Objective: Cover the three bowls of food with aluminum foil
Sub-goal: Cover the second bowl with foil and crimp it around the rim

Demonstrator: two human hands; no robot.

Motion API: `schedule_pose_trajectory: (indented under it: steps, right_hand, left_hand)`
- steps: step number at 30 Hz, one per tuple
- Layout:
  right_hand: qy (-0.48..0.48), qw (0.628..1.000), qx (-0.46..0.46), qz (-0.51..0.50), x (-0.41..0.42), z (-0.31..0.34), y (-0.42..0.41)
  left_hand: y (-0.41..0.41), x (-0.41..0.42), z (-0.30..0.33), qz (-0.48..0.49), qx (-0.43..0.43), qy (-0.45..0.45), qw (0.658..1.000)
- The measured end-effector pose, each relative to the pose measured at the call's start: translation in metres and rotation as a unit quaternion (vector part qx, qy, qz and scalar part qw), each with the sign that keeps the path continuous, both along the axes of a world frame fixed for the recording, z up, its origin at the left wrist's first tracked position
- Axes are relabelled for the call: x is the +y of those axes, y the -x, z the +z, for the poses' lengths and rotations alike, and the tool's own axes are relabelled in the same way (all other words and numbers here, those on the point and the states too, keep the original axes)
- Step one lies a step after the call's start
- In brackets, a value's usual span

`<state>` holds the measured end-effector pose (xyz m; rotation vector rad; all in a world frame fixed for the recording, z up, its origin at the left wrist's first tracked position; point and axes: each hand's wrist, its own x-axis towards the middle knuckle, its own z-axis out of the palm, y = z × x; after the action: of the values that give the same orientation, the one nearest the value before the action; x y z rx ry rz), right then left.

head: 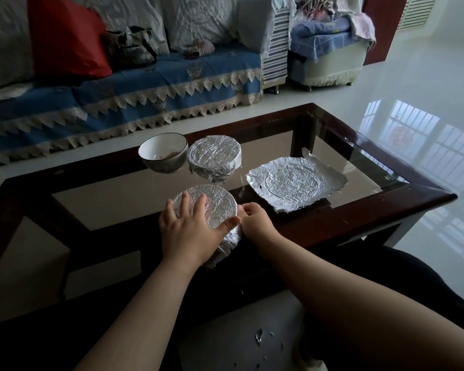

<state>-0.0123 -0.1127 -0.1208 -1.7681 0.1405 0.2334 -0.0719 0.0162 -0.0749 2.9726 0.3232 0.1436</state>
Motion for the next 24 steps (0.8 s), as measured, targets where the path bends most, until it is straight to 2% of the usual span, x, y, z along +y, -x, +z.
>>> schedule_pose_trajectory:
  steps: [4, 10, 17, 24]
  right_hand:
    - [0.025, 0.999, -0.017, 0.027, 0.000, 0.006, -0.002]
    - [0.115, 0.990, -0.041, 0.074, -0.005, 0.015, -0.001]
    - [0.069, 0.997, -0.037, 0.012, -0.005, 0.008, 0.004]
    - [0.094, 0.995, -0.033, 0.009, -0.006, 0.008, 0.009]
  left_hand:
    - [0.000, -0.001, 0.000, 0.002, 0.002, -0.007, 1.000]
    - [0.000, -0.001, 0.000, 0.003, 0.004, -0.008, 1.000]
    - [0.001, -0.003, 0.001, 0.007, 0.001, -0.008, 1.000]
    - [0.000, -0.003, 0.000, 0.017, -0.002, -0.012, 1.000]
